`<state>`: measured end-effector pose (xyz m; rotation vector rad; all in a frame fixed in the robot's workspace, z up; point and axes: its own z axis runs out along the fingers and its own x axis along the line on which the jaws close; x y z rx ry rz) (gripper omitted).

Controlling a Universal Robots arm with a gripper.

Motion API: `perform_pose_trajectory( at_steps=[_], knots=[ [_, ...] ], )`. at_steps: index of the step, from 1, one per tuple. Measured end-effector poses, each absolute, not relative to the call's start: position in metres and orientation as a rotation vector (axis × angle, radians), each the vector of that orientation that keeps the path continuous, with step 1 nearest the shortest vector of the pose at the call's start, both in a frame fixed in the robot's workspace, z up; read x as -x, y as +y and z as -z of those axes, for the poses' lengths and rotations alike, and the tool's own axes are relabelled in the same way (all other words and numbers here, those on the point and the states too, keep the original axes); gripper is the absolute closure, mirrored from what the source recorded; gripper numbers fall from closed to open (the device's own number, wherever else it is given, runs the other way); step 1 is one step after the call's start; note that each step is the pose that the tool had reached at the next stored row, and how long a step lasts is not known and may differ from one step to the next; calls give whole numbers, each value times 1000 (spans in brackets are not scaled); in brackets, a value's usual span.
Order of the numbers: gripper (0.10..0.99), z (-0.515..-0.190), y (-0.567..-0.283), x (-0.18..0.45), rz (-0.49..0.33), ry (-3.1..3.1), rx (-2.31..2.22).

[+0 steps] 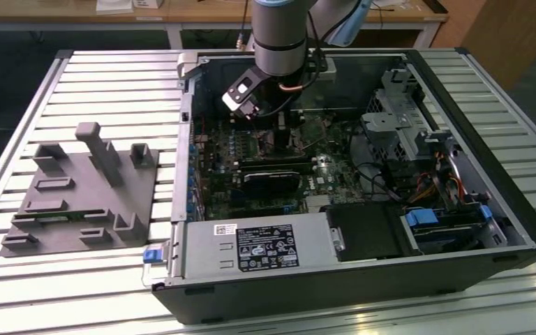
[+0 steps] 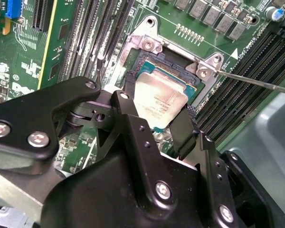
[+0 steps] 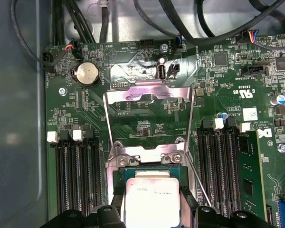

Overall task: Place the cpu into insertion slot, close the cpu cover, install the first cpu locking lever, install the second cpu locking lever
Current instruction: 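Place the cpu into insertion slot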

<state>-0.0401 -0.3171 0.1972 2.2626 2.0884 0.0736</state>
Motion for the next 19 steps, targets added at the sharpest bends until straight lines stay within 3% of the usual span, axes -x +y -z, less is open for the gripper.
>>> perform_pose_trajectory(
  at_steps=[19],
  knots=[
    [545,-195,-317,42,-75,2125,-2229]
  ],
)
